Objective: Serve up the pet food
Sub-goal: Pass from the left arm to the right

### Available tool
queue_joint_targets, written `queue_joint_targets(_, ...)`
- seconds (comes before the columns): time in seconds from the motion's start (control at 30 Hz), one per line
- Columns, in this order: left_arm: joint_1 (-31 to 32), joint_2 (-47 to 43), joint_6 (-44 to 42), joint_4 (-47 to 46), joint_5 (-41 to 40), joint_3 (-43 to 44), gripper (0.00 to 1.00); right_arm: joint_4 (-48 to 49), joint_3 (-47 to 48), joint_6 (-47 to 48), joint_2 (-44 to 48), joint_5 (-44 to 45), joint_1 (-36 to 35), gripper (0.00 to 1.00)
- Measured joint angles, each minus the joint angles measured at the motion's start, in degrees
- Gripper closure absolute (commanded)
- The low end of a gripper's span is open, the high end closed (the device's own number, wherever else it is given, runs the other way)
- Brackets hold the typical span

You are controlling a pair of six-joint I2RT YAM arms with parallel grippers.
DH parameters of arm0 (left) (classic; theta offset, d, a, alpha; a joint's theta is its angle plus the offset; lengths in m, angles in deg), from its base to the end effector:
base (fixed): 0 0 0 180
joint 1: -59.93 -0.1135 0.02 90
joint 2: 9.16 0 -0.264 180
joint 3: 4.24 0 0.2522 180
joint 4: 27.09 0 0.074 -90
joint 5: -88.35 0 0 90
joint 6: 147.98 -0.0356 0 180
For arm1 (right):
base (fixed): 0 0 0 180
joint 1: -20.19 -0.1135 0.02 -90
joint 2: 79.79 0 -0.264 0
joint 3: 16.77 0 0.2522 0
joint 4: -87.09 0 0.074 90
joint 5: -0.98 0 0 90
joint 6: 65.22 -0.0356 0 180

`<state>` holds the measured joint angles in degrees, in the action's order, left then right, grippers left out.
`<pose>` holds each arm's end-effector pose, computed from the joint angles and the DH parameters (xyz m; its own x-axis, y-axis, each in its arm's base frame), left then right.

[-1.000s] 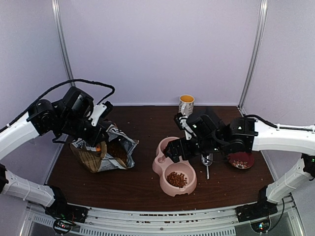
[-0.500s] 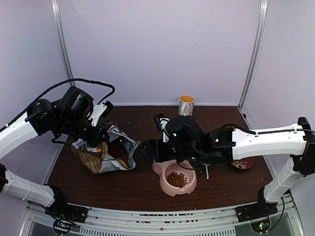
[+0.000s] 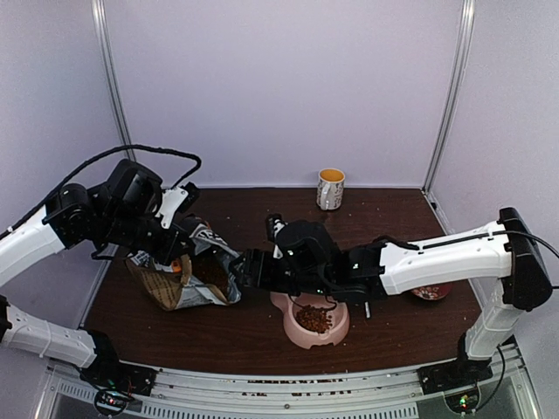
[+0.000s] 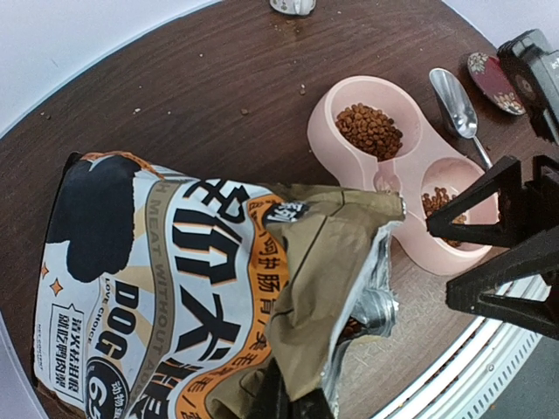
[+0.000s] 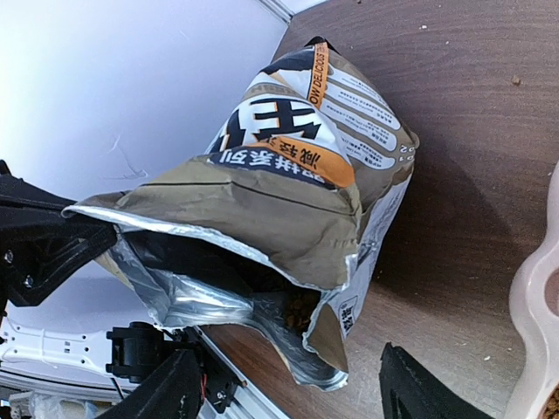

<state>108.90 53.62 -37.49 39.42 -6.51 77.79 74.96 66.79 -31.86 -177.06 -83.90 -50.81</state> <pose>0.1412 -0.1577 0.3510 -0.7015 0.2748 -0.6575 0.5000 0.8473 -0.1793 0.1322 0.3743 0.2679 -0.8428 0.1076 -0.5274 -0.3850 0.5643 0.7303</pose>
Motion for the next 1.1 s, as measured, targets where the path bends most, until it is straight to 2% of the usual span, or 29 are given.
queue_joint_targets(0.33,0.0,-0.7,0.0,-0.9,0.2,-1.0,1.0,1.9,0.7,-5.2,-5.2,-0.6,0.0,0.42)
queue_joint_targets(0.5,0.0,-1.3,0.0,-1.8,0.6,-1.9,1.0,1.6,3.9,-6.4,-9.0,-0.6,0.4,0.52)
queue_joint_targets(0.67,0.0,-2.0,0.0,-2.3,0.9,-2.7,1.0,2.1,5.7,-7.1,-11.4,-0.7,1.0,0.69)
queue_joint_targets(0.9,0.0,-3.1,-0.1,-3.0,1.7,-3.8,1.0,1.7,7.8,-6.9,-12.4,-0.9,2.3,0.99)
queue_joint_targets(1.1,0.0,-3.8,-0.9,-3.4,2.0,-4.3,1.0,0.4,8.0,-6.6,-12.3,-1.3,2.8,1.0)
